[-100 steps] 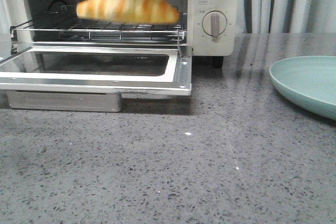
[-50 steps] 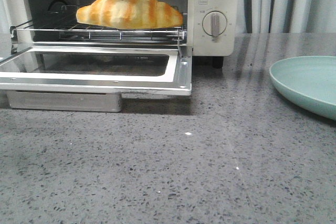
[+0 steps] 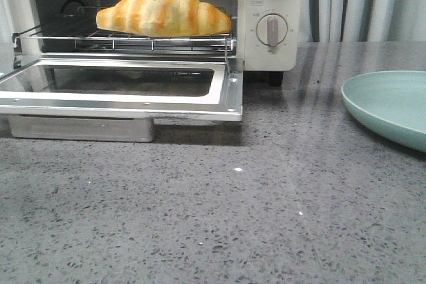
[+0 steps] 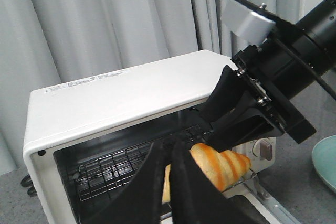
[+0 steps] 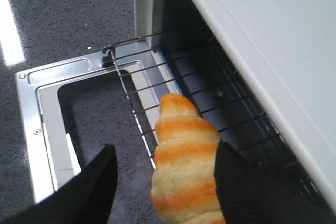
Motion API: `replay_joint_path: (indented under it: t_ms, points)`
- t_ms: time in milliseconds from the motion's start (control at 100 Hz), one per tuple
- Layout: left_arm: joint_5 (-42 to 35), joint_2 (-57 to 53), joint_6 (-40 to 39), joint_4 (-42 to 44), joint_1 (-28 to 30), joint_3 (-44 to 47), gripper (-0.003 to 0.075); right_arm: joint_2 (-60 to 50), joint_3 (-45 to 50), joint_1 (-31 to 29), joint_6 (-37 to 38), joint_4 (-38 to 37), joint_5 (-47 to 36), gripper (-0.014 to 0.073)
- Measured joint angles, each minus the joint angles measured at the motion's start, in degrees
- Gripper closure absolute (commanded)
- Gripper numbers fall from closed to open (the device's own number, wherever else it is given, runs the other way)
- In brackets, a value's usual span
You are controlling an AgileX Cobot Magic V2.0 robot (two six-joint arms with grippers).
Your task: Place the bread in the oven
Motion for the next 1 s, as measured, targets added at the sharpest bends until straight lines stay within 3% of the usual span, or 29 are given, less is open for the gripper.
replay_joint_path:
  t_ms: [240,430,550,1000]
  points:
    - [1.6,0.0,0.0,0.0,0.0,0.0,0.074,-1.4,0.0,0.0,2.1,0.7,4.4,0.0242]
    - [2.8,0.0,0.0,0.0,0.0,0.0,0.074,-3.9,0.0,0.0,2.2,1.5,8.3,0.0455]
    - [2.8,0.0,0.0,0.0,0.0,0.0,0.074,-5.5,0.0,0.0,2.2,1.9,11.1,0.0537]
    - [2.9,0.0,0.0,0.0,0.0,0.0,0.074,-11.3,0.0,0.0,5.0,2.8,18.4,0.0556]
